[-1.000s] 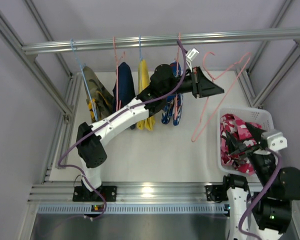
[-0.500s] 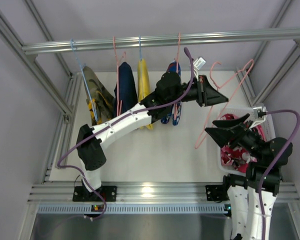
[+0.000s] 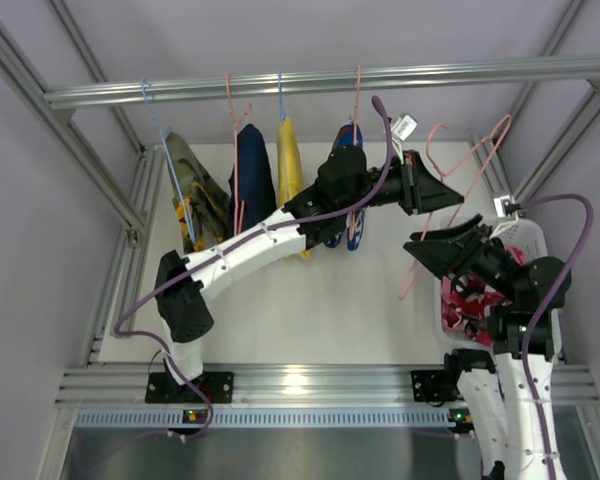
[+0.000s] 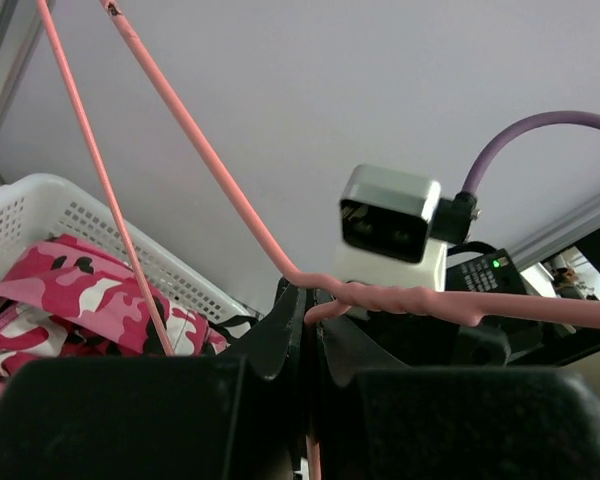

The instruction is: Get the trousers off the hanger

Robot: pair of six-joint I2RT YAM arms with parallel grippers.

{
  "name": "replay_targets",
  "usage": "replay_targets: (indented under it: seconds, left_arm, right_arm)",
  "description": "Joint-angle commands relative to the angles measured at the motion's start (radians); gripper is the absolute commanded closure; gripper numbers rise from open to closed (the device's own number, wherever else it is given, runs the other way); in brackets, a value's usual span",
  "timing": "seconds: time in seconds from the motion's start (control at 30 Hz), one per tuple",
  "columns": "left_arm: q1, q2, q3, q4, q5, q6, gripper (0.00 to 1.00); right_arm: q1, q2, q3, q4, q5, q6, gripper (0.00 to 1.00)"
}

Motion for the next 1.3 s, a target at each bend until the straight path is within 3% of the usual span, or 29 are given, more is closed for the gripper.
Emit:
replay_targets:
  seconds: [0.0,0.13,0.17,0.23,0.37,0.4,0.43,0.53,0.57,0.6,0.9,1.1,1.17,1.27]
  left_arm:
    - [-0.008,0.013,0.079,0.029,-0.041,0.025,1.00]
    - [-0.008,0.022,0.092,0.020,-0.056,0.025,1.00]
    - [-0.009,0.022,0.090,0.010,-0.067,0.034,1.00]
    - [-0.008,0.009,0.082,-0.007,-0.081,0.051,1.00]
    - [-0.008,-0.027,0.061,-0.059,-0.118,0.115,0.97]
    - [-0.006,-0.040,0.055,-0.091,-0.133,0.150,0.90]
    - [-0.005,-0.050,0.044,-0.110,-0.153,0.187,0.68]
    - [0.000,-0.097,-0.014,-0.144,-0.173,0.238,0.33]
    - [0.000,-0.109,-0.028,-0.152,-0.185,0.270,0.05]
    - [0.003,-0.134,-0.043,-0.153,-0.188,0.286,0.01]
    - [0.003,-0.283,-0.155,-0.149,-0.245,0.515,0.01]
    - [0.003,-0.395,-0.284,-0.109,-0.259,0.677,0.01]
    - [0.003,-0.431,-0.316,-0.081,-0.250,0.720,0.01]
    - [0.003,-0.461,-0.358,-0.035,-0.225,0.750,0.01]
  right_arm:
    - [0.113,0.013,0.006,0.050,0.088,-0.063,0.42]
    - [0.152,0.026,0.024,0.012,0.090,-0.123,0.68]
    - [0.152,0.026,0.031,-0.003,0.090,-0.144,0.83]
    - [0.153,0.017,0.055,-0.083,0.106,-0.176,1.00]
    - [0.152,-0.029,0.119,-0.247,0.128,-0.285,1.00]
    - [0.152,-0.037,0.152,-0.281,0.136,-0.301,1.00]
    - [0.152,-0.054,0.162,-0.336,0.140,-0.315,1.00]
    - [0.150,-0.063,0.215,-0.417,0.142,-0.344,1.00]
    - [0.150,-0.062,0.224,-0.462,0.145,-0.355,1.00]
    - [0.149,-0.056,0.241,-0.483,0.146,-0.361,1.00]
    - [0.075,0.027,0.232,-0.456,0.027,-0.232,1.00]
    - [-0.038,0.087,0.128,-0.136,-0.192,0.070,1.00]
    - [-0.066,0.112,0.107,0.073,-0.232,0.211,1.00]
    - [-0.066,0.148,0.110,0.244,-0.248,0.315,1.00]
